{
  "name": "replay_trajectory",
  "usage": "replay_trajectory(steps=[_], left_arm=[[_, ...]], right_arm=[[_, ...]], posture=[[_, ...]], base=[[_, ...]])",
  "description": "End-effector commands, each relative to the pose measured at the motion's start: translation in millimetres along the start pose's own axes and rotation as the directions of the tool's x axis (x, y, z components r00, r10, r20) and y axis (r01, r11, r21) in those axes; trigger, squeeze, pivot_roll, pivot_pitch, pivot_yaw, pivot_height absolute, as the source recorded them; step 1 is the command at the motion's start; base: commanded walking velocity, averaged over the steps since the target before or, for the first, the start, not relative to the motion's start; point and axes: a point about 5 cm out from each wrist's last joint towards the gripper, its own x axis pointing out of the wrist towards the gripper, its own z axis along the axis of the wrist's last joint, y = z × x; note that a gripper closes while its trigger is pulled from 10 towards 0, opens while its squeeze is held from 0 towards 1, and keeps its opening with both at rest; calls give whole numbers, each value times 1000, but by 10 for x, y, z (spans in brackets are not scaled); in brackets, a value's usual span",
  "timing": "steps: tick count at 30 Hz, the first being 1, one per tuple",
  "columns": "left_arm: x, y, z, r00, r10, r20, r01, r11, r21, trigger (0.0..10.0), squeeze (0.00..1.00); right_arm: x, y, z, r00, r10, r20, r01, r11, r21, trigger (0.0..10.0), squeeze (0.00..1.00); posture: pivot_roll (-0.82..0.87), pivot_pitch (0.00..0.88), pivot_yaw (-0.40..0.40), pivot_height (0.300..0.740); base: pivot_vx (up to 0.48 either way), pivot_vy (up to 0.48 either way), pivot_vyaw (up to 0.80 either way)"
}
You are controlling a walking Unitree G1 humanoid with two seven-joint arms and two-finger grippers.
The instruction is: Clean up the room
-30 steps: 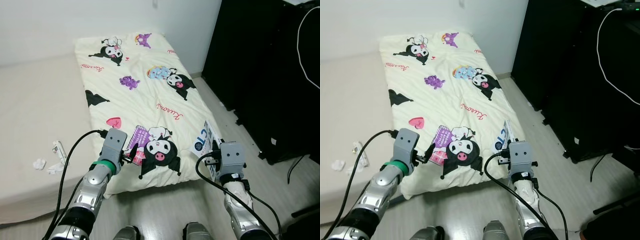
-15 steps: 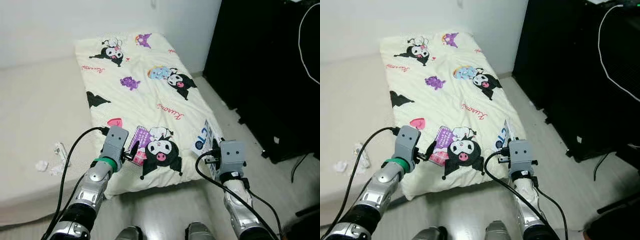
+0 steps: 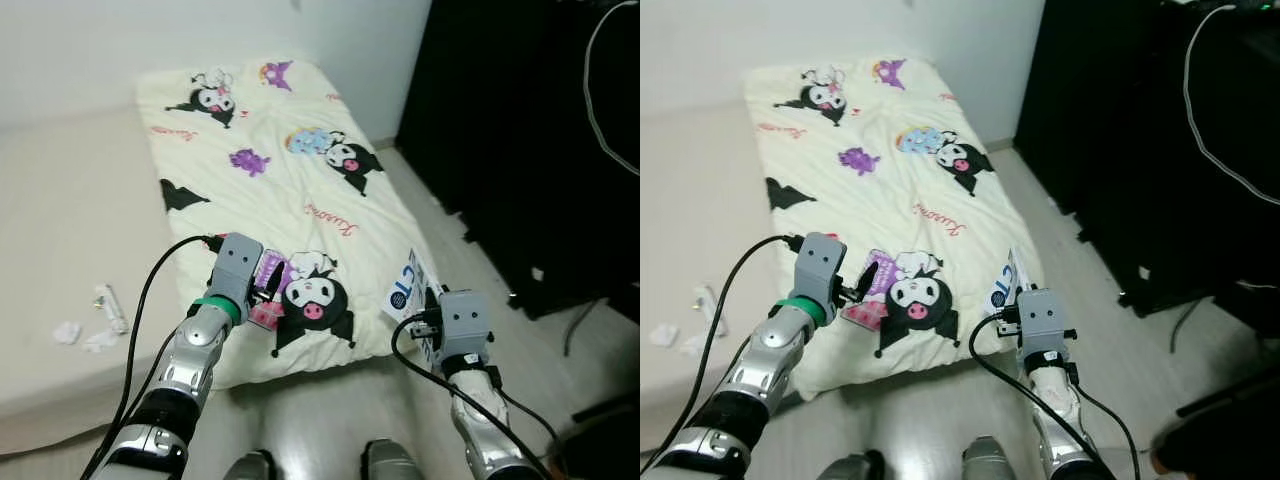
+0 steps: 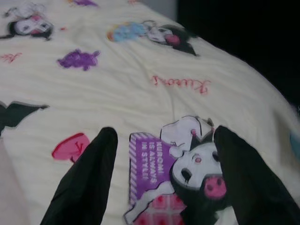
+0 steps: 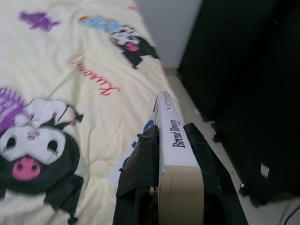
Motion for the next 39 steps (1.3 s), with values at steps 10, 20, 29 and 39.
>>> replay_trajectory(steps=[10, 20, 29, 39], left_arm=[[-187, -43, -244, 998, 5, -69, -5, 1000, -8, 10000, 0], [-158, -46, -240, 997, -31, -69, 35, 998, 53, 10000, 0], [-163, -80, -216, 998, -33, -62, 36, 998, 56, 10000, 0], [-148, -64, -204, 998, -34, -58, 38, 997, 60, 10000, 0]], right_arm=[[107, -74, 92, 1000, 1, 30, 0, 999, -32, 10000, 0], [-1, -15, -18, 1000, -18, -1, 18, 1000, -21, 10000, 0], [8, -45, -11, 1000, -18, 6, 18, 1000, -11, 10000, 0], [30, -33, 1, 1000, -19, 6, 19, 999, -32, 10000, 0]], posture=[[-11, 66, -62, 740], [-26, 23, -15, 740], [-19, 28, -15, 740], [-18, 35, -7, 740]], base=[[0, 0, 296], [0, 0, 767], [0, 0, 753], [0, 0, 490]])
